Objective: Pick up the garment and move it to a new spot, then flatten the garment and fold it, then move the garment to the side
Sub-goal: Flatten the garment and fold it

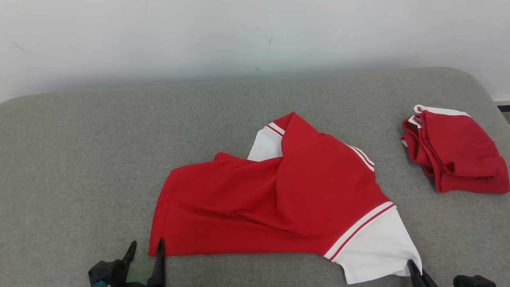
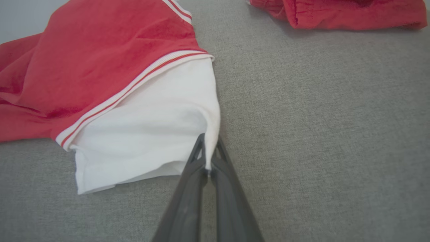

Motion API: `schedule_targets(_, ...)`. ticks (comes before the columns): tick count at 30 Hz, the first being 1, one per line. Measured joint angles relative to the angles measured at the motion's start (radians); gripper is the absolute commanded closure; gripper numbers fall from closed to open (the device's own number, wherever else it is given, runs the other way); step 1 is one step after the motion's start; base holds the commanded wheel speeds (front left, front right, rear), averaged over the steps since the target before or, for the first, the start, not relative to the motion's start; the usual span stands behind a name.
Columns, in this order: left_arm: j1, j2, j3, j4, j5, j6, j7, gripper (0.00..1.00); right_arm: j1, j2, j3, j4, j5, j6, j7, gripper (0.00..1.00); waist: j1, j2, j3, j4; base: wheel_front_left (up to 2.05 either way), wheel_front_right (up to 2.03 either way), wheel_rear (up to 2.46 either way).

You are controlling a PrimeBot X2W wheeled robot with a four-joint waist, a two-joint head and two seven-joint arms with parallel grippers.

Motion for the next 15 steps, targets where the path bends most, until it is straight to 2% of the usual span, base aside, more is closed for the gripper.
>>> schedule_targets(6, 0.003, 0.0, -0.022, 0.007, -0.02, -0.032, 0.0, 0.0, -0.005, 0.007, -0.005, 0.013, -0.002, 0.0, 0.0, 1.0, 0.0, 0.0, 0.003, -0.003, 0.0, 0.0, 0.0)
schedule_targets(13, 0.003, 0.0, -0.032, 0.042, -0.034, -0.033, 0.0, 0.0, -0.016, 0.015, -0.002, 0.01, -0.011, 0.0, 0.0, 1.0, 0.0, 0.0, 0.002, -0.018, 0.0, 0.0, 0.0)
schedule_targets(14, 0.002, 0.0, -0.033, 0.051, -0.039, -0.034, 0.0, 0.12, -0.021, 0.016, -0.001, 0.009, -0.012, 0.0, 0.0, 1.0, 0.0, 0.0, 0.003, -0.021, 0.0, 0.0, 0.0)
schedule_targets(15, 0.002, 0.0, -0.035, 0.058, -0.04, -0.035, 0.0, 0.29, -0.026, 0.017, -0.001, 0.008, -0.013, 0.0, 0.0, 1.0, 0.0, 0.0, 0.003, -0.024, 0.0, 0.0, 0.0)
